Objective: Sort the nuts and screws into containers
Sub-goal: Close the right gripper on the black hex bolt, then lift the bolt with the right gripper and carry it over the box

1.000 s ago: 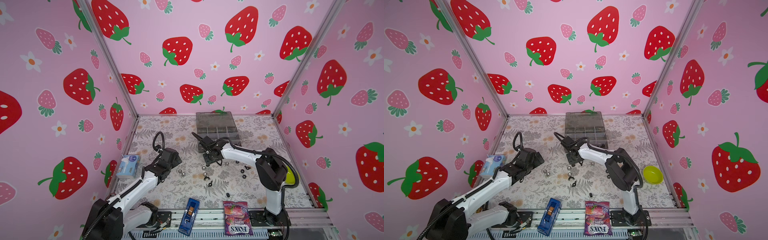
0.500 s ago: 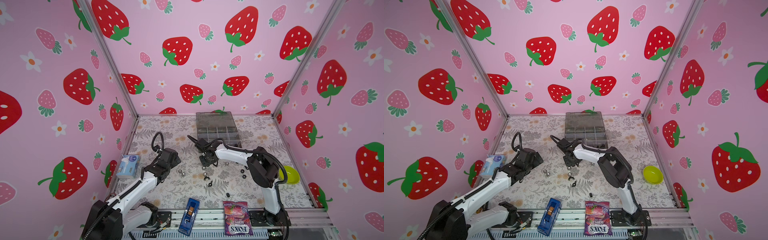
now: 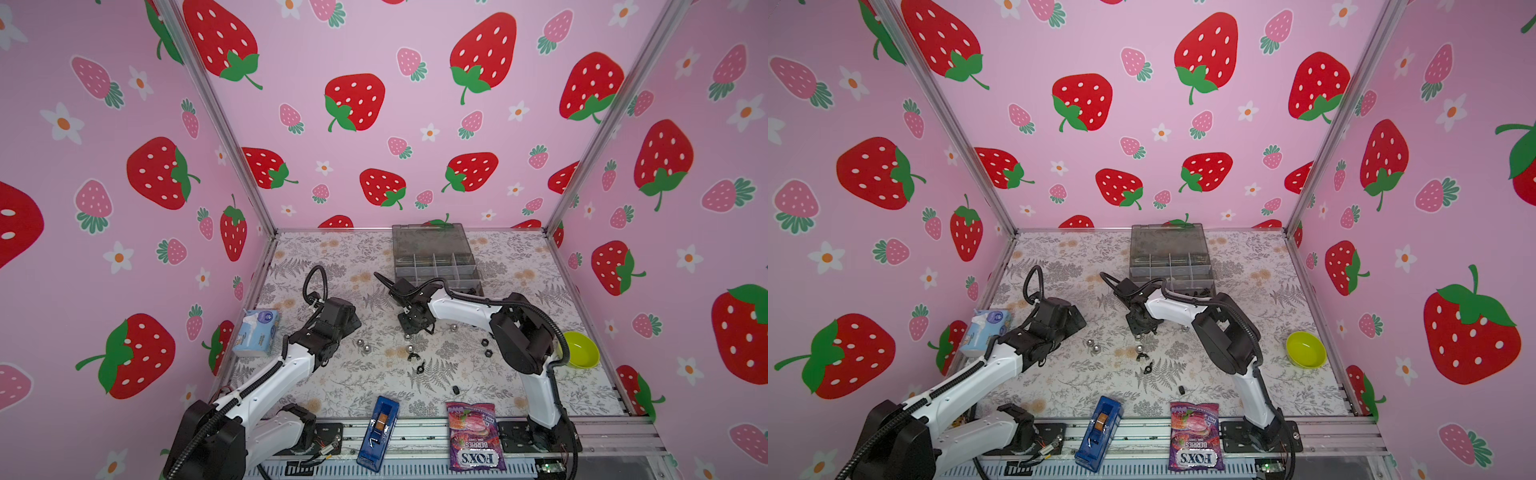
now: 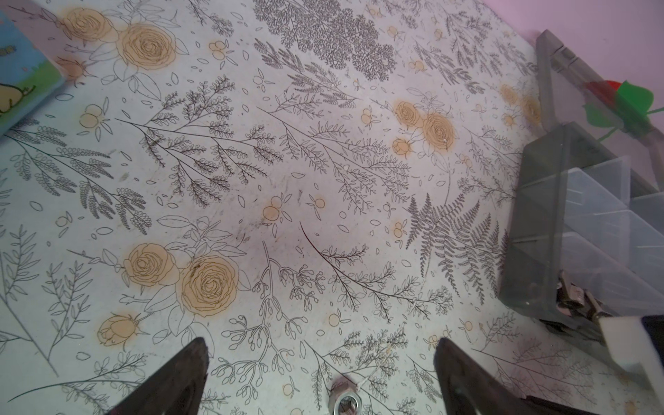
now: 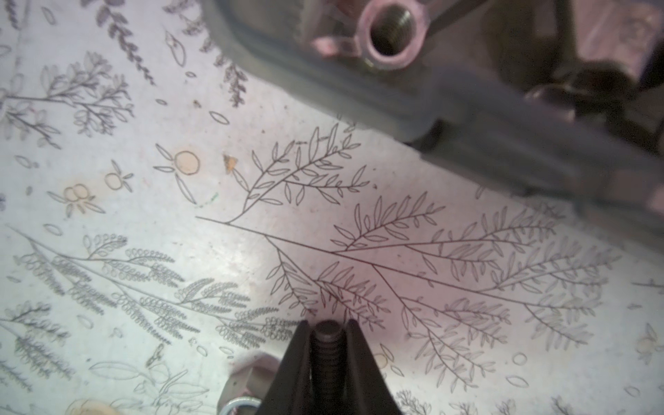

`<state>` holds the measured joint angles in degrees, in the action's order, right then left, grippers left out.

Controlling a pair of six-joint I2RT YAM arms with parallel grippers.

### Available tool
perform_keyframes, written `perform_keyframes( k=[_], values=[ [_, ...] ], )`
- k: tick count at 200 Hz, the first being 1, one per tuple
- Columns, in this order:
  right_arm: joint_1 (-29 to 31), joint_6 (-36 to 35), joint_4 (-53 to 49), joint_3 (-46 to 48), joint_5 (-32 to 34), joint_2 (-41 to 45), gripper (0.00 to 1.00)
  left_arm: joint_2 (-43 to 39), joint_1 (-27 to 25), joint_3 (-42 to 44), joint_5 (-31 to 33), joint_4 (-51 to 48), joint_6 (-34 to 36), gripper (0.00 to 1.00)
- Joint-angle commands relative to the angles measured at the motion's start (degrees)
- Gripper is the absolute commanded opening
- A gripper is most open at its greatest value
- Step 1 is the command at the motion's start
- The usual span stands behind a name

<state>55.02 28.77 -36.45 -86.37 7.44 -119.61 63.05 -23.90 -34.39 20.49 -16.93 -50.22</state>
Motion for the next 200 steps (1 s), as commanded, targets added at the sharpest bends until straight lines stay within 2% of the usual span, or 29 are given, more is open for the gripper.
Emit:
perform_keyframes(
  k=[1,66,141,200],
  values=[
    [0.13,-0.08,-1.21,-0.11,-0.54,-1.85,0.13,0.17,0.35,0.49,0.85,-0.34,-0.85,0.99],
    [0.13,0.10,-1.01,-0.07,0.37,0.23,0.00,-0.03,0.43,0.39,0.90,-0.47,-0.79,0.99],
    [-1.75,1.77,2.25,2.20,2.23,7.94,0.00,0.24,0.54,-0.67,0.60,-0.52,-0.02,0.99],
    [-7.93,2.07,4.00,4.85,1.47,15.30,0.00,0.32,0.60,-0.94,0.50,-0.73,0.19,0.99]
  ],
)
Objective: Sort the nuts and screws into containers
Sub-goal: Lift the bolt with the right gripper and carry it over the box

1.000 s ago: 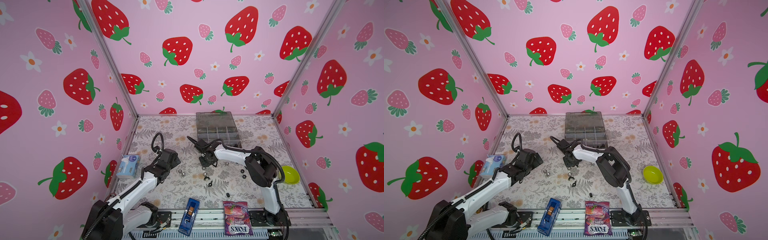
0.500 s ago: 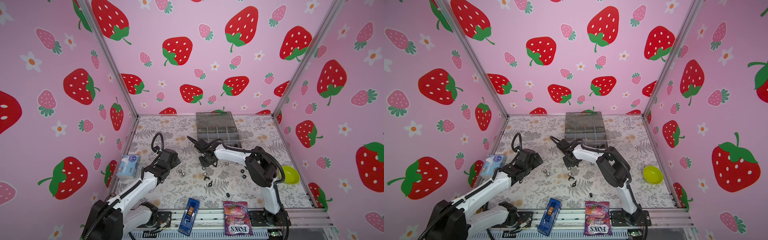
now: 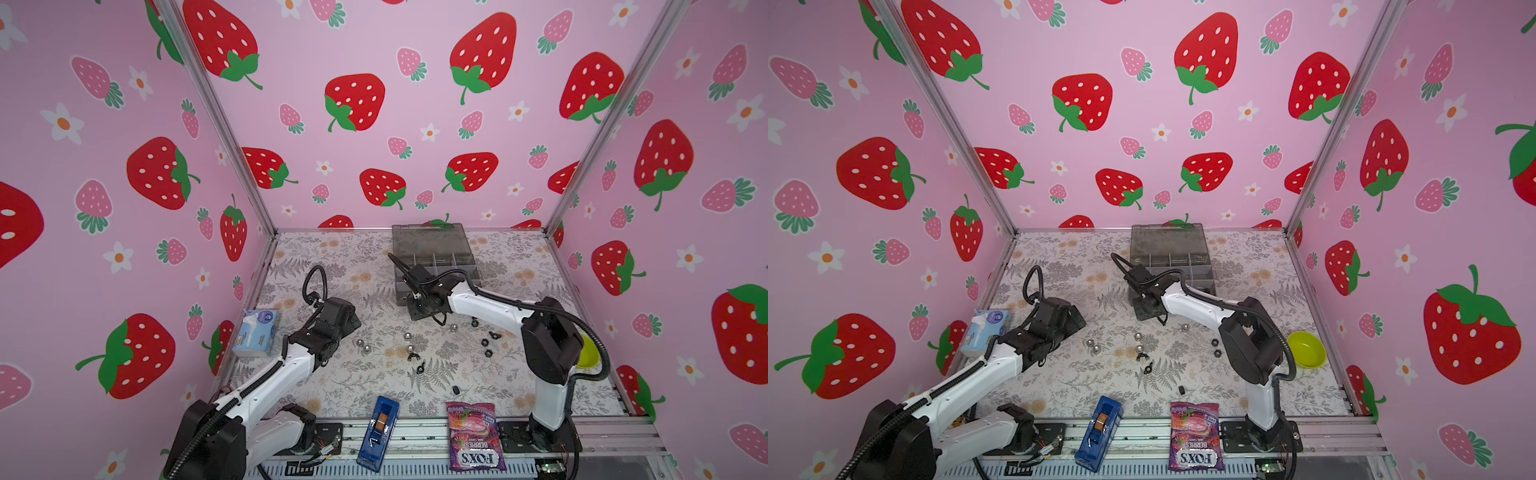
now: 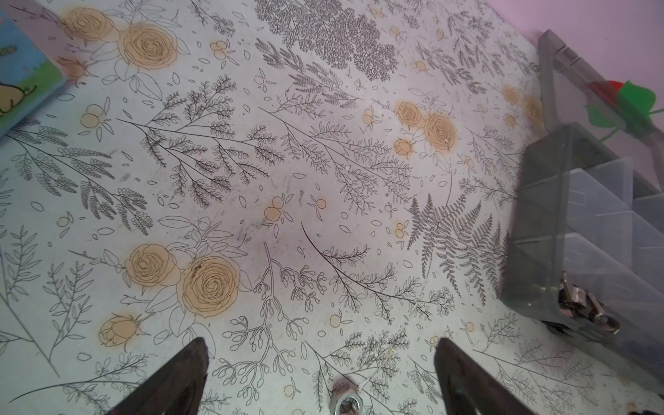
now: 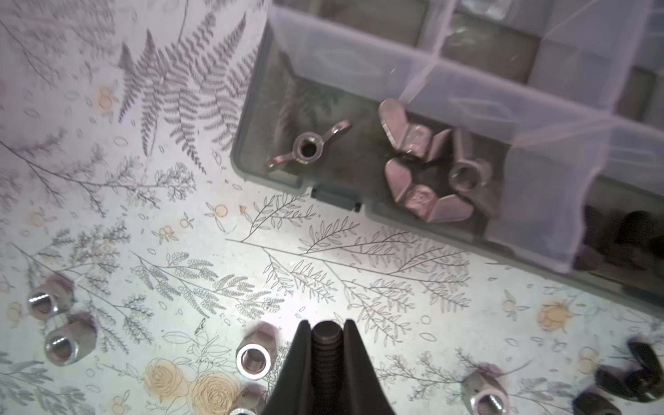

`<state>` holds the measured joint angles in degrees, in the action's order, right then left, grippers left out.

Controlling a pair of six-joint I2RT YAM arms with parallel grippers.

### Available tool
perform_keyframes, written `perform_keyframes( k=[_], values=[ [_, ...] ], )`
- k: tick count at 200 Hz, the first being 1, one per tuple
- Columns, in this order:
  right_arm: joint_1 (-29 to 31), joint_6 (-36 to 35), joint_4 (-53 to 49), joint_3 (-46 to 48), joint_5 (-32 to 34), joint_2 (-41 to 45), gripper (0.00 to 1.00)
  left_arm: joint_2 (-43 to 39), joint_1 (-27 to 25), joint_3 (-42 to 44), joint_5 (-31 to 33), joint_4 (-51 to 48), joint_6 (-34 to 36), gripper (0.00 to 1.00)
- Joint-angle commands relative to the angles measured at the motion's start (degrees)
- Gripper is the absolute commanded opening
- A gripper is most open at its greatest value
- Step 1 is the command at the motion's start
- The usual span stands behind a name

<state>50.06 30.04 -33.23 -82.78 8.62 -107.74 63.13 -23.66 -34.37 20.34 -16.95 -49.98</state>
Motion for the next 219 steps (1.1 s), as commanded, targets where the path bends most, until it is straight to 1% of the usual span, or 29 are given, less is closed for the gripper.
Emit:
perform_keyframes(
  k=[1,49,86,148,219],
  values=[
    [-3.05,0.80,0.84,1.29,0.27,3.51,0.00,0.23,0.36,-0.96,0.66,-0.71,-0.04,0.99],
    [-9.97,0.68,3.57,4.39,-0.23,7.57,0.00,0.81,0.32,-0.70,0.03,-0.46,-0.38,0.99],
    [-13.33,0.20,5.99,4.48,-1.13,6.30,0.00,1.12,0.34,-0.70,-0.77,-0.24,-0.56,0.99],
    [-15.50,-0.77,6.71,0.95,-2.60,0.07,0.00,-0.41,0.31,-0.26,-0.49,-1.41,-0.59,0.99],
    [-15.70,-0.51,7.12,1.22,-3.35,-2.70,0.01,-2.04,0.55,0.27,0.31,-2.08,-0.47,0.99]
  ],
)
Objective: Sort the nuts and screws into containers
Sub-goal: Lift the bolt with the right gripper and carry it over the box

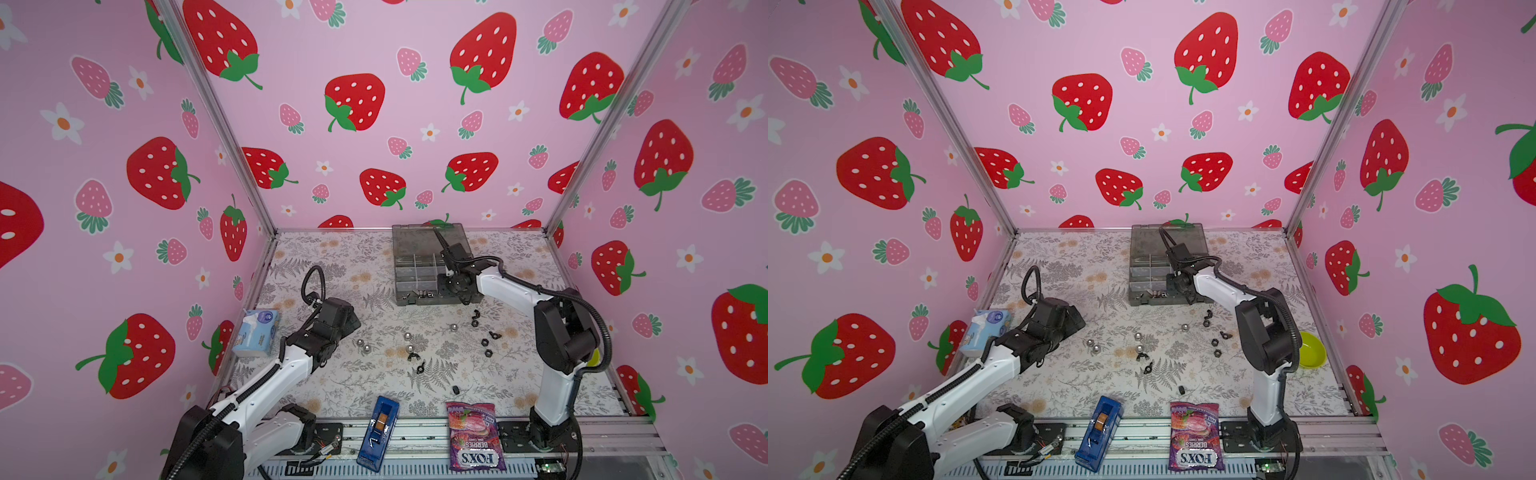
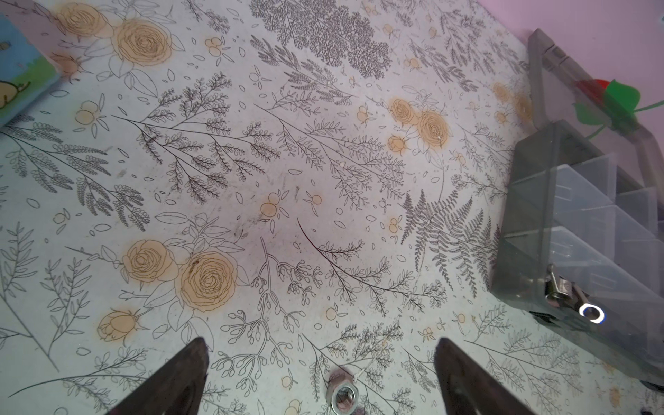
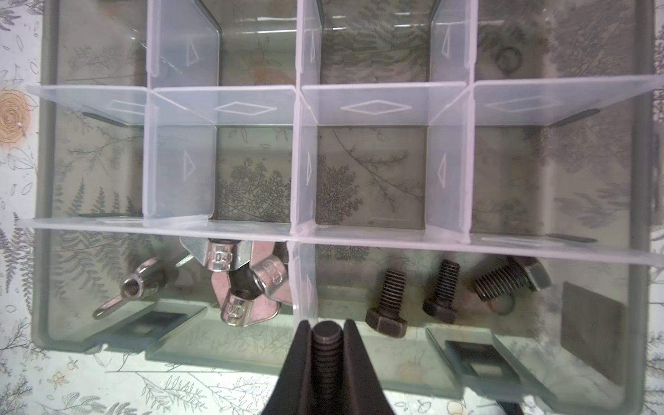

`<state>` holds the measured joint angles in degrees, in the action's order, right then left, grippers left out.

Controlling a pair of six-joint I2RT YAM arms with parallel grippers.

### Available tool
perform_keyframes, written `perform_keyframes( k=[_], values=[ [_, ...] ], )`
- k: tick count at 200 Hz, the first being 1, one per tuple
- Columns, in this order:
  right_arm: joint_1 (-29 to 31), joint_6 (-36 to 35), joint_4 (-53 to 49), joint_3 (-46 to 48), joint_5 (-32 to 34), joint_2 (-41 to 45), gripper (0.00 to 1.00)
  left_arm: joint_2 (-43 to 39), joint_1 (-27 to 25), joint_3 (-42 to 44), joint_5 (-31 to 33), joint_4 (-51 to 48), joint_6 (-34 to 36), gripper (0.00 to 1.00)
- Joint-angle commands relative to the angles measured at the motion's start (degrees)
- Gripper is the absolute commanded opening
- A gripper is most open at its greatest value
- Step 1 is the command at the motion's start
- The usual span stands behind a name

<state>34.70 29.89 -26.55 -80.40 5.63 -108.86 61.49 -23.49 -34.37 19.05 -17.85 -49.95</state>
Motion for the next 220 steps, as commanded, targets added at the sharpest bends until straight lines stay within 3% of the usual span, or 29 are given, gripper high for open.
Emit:
perform_keyframes(
  k=[1,135,220],
  values=[
    [-0.33,-0.36,0.39,-1.12,-0.36,-1.60,0.02,-0.36,0.37,0.27,1.51,-1.16,-0.54,0.99],
    [-0.68,0.16,0.96,-0.72,-0.44,-2.11,0.25,-0.74,1.46,0.30,0.29,-3.41,0.42,0.99],
    [-1.12,-0.01,0.08,-1.72,1.12,0.74,0.26,2.45,0.92,-2.36,-2.97,-7.12,3.79,0.99]
  ],
)
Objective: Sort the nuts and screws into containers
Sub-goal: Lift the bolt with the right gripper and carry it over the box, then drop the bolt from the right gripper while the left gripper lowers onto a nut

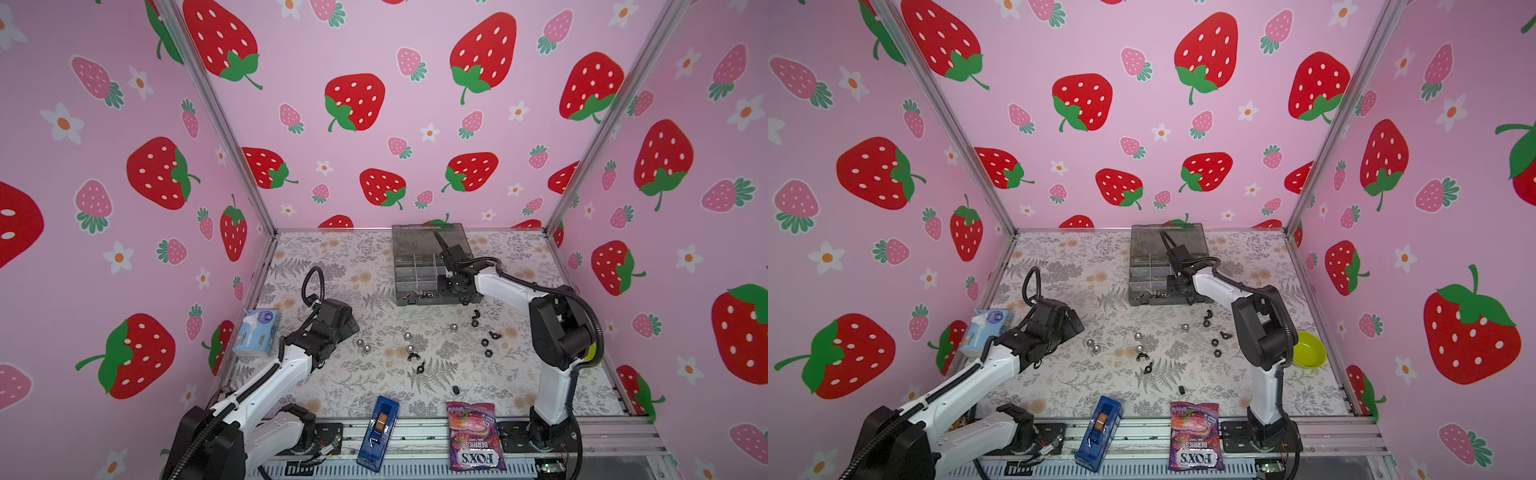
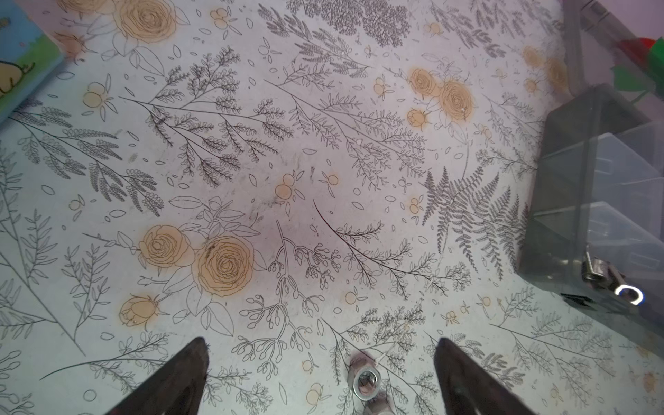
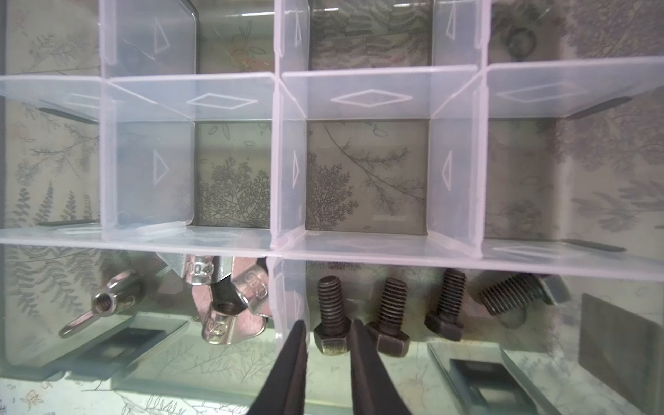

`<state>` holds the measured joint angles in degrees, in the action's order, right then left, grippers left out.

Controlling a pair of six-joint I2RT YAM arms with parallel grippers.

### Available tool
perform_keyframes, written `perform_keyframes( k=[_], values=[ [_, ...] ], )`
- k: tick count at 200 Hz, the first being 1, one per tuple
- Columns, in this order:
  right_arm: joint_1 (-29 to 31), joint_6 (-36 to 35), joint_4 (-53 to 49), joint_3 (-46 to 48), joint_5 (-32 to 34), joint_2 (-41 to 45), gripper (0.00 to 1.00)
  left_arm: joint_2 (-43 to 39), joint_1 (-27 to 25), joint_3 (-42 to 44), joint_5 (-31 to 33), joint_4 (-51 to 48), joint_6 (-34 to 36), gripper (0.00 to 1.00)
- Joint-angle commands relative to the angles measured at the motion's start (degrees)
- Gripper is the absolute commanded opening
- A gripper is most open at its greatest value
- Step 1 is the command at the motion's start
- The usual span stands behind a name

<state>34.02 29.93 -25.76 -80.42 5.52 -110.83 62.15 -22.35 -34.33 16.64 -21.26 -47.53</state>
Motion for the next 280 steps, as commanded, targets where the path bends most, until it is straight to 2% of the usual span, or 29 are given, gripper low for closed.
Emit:
perform_keyframes(
  k=[1,20,45,61,102,110,153,213,280],
  values=[
    [-0.44,-0.05,-0.70,-1.68,1.28,2.85,0.26,1.86,-0.27,-2.50,-0.56,-3.88,1.33,0.99],
    [-0.45,0.12,0.31,-0.52,2.29,5.22,0.31,4.36,-1.56,-4.52,-0.72,-7.00,1.65,0.99],
    [-0.60,0.80,2.34,2.51,4.15,8.91,0.44,7.62,-4.85,-6.63,-0.89,-10.77,0.71,1.00],
    [-0.77,1.31,3.57,4.88,5.39,11.12,0.51,9.47,-7.59,-7.63,-0.40,-12.50,-0.24,0.96],
    [-1.32,1.97,6.55,10.60,6.47,15.89,0.86,14.29,-10.69,-8.51,-3.08,-11.04,-1.69,0.83],
    [-1.41,2.06,6.51,11.17,6.66,16.32,1.00,15.27,-10.78,-8.73,-3.56,-10.50,-1.80,0.81],
    [-1.50,1.94,6.49,12.66,8.05,17.39,1.00,20.06,-10.73,-11.91,-3.34,-10.33,-1.73,0.71],
    [-1.59,1.71,6.51,13.27,9.81,18.10,1.00,24.97,-10.43,-14.24,-3.64,-10.23,-1.61,0.65],
    [-1.68,2.32,6.40,12.81,11.00,18.03,1.00,28.06,-9.91,-14.63,-4.64,-10.32,-1.48,0.53]
  ],
)
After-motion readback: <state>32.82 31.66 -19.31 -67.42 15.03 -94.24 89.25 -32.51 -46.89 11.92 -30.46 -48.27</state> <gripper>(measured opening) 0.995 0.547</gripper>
